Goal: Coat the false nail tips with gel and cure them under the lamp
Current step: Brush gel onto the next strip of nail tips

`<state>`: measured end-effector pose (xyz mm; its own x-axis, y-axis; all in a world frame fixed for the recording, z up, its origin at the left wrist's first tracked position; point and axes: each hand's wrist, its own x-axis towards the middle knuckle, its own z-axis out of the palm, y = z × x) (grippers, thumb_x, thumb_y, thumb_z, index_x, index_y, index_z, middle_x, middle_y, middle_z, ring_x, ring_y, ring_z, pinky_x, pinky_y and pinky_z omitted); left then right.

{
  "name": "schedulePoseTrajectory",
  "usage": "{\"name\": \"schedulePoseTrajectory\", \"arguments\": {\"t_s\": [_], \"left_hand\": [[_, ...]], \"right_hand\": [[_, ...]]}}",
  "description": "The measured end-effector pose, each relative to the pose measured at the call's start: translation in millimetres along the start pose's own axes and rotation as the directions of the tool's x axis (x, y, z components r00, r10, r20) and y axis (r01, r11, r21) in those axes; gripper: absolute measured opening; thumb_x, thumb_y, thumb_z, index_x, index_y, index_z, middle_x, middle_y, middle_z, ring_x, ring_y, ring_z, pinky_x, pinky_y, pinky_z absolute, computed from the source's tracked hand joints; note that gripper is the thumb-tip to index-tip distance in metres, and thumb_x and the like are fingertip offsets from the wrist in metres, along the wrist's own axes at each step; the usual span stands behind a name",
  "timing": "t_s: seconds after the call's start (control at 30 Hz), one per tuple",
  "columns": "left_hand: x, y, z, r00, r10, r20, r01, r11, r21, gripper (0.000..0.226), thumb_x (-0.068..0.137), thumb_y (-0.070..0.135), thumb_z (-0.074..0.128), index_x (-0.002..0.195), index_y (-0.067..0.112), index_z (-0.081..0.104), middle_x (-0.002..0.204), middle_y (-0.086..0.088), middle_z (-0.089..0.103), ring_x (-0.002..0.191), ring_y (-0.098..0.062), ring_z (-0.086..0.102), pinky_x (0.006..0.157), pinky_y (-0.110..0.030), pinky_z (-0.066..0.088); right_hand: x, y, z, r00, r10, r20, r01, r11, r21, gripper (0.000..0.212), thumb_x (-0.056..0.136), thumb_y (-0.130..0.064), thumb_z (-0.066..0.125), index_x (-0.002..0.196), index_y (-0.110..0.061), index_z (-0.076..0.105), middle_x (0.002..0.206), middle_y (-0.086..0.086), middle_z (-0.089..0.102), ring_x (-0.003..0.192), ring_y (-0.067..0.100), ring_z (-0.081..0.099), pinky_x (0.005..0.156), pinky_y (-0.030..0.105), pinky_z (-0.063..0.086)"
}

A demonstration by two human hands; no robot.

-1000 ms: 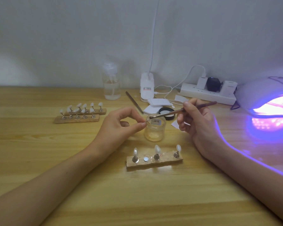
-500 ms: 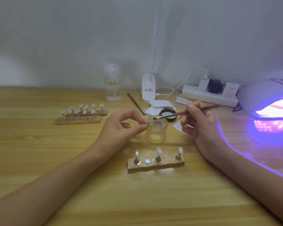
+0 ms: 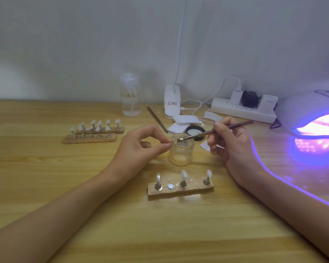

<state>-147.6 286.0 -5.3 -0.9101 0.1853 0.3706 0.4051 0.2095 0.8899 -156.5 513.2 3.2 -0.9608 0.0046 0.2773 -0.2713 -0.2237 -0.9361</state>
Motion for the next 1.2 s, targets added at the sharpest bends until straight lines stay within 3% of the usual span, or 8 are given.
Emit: {"name": "schedulePoseTrajectory", "arguments": {"t_s": [0.17, 0.27, 0.4, 0.6, 0.73, 0.87, 1.03, 1.2], "left_hand": [[-0.2, -0.5, -0.4, 1.000, 0.003, 0.002, -0.003, 1.000, 0.014, 0.012, 0.083, 0.015, 0.077, 0.078, 0.020, 0.068, 0.091, 0.002, 0.071, 0.045, -0.004, 0.032, 0.046, -0.010, 0.031], [0.2, -0.9, -0.3, 1.000, 0.002, -0.006, -0.002, 1.000, 0.008, 0.012, 0.083, 0.014, 0.077, 0.078, 0.018, 0.067, 0.091, 0.001, 0.070, 0.044, -0.004, 0.032, 0.045, -0.010, 0.029], [0.0, -1.3, -0.4, 1.000, 0.006, -0.002, -0.006, 1.000, 0.010, 0.012, 0.083, 0.014, 0.078, 0.078, 0.018, 0.068, 0.092, 0.003, 0.071, 0.045, -0.004, 0.033, 0.046, -0.011, 0.030], [0.6, -2.2, -0.4, 1.000, 0.009, 0.001, -0.009, 1.000, 0.000, 0.014, 0.083, 0.013, 0.078, 0.077, 0.020, 0.067, 0.090, 0.007, 0.070, 0.044, -0.003, 0.032, 0.046, -0.010, 0.030], [1.0, -2.8, -0.5, 1.000, 0.009, 0.001, -0.009, 1.000, 0.006, 0.013, 0.082, 0.016, 0.078, 0.077, 0.021, 0.067, 0.092, 0.005, 0.070, 0.044, -0.003, 0.032, 0.046, -0.008, 0.030], [0.7, -3.0, -0.8, 1.000, 0.007, 0.003, -0.007, 1.000, 0.015, 0.012, 0.082, 0.018, 0.078, 0.077, 0.022, 0.067, 0.094, 0.001, 0.070, 0.044, -0.003, 0.032, 0.046, -0.010, 0.030], [0.4, -2.2, -0.6, 1.000, 0.003, 0.002, -0.003, 1.000, 0.017, 0.013, 0.083, 0.015, 0.078, 0.077, 0.020, 0.067, 0.093, -0.001, 0.070, 0.045, -0.005, 0.032, 0.046, -0.011, 0.030], [-0.1, -0.8, -0.7, 1.000, -0.002, 0.001, 0.002, 1.000, 0.018, 0.014, 0.083, 0.014, 0.077, 0.077, 0.021, 0.067, 0.093, 0.001, 0.071, 0.045, -0.004, 0.033, 0.047, -0.011, 0.031]], "right_hand": [[0.0, -0.4, -0.1, 0.998, -0.021, 0.066, 0.020, 1.000, 0.022, 0.021, 0.092, -0.028, 0.063, 0.073, -0.023, 0.057, 0.061, 0.003, 0.061, 0.054, 0.013, 0.056, 0.049, 0.020, 0.045], [0.9, 1.0, -0.5, 1.000, -0.006, 0.006, 0.006, 1.000, -0.020, 0.021, 0.097, -0.021, 0.058, 0.078, -0.017, 0.052, 0.059, 0.002, 0.060, 0.053, 0.013, 0.055, 0.048, 0.020, 0.044], [0.3, -1.1, -0.2, 0.999, -0.013, 0.040, 0.011, 0.999, 0.049, 0.019, 0.088, -0.030, 0.064, 0.078, -0.018, 0.053, 0.060, 0.002, 0.061, 0.053, 0.012, 0.056, 0.048, 0.019, 0.044], [0.4, 0.4, -0.8, 1.000, 0.015, -0.008, -0.015, 1.000, 0.007, 0.020, 0.099, -0.019, 0.055, 0.079, -0.016, 0.050, 0.058, 0.002, 0.060, 0.052, 0.012, 0.055, 0.048, 0.019, 0.044], [-0.7, -1.1, 0.3, 0.997, -0.014, 0.075, 0.012, 1.000, 0.027, 0.019, 0.093, -0.028, 0.060, 0.081, -0.016, 0.052, 0.061, 0.003, 0.062, 0.053, 0.013, 0.056, 0.049, 0.020, 0.046], [0.6, 0.8, -0.7, 1.000, 0.010, 0.003, -0.010, 1.000, -0.008, 0.021, 0.099, -0.019, 0.055, 0.078, -0.017, 0.052, 0.058, 0.002, 0.061, 0.051, 0.012, 0.055, 0.048, 0.020, 0.045], [-0.8, -0.7, 0.5, 0.998, -0.012, 0.061, 0.012, 1.000, -0.002, 0.018, 0.094, -0.026, 0.058, 0.081, -0.016, 0.051, 0.061, 0.002, 0.061, 0.054, 0.012, 0.056, 0.048, 0.020, 0.044], [0.6, -0.4, 0.1, 1.000, 0.006, 0.000, -0.006, 1.000, -0.004, 0.021, 0.095, -0.024, 0.060, 0.075, -0.020, 0.055, 0.059, 0.002, 0.061, 0.052, 0.012, 0.056, 0.048, 0.020, 0.044]]}}
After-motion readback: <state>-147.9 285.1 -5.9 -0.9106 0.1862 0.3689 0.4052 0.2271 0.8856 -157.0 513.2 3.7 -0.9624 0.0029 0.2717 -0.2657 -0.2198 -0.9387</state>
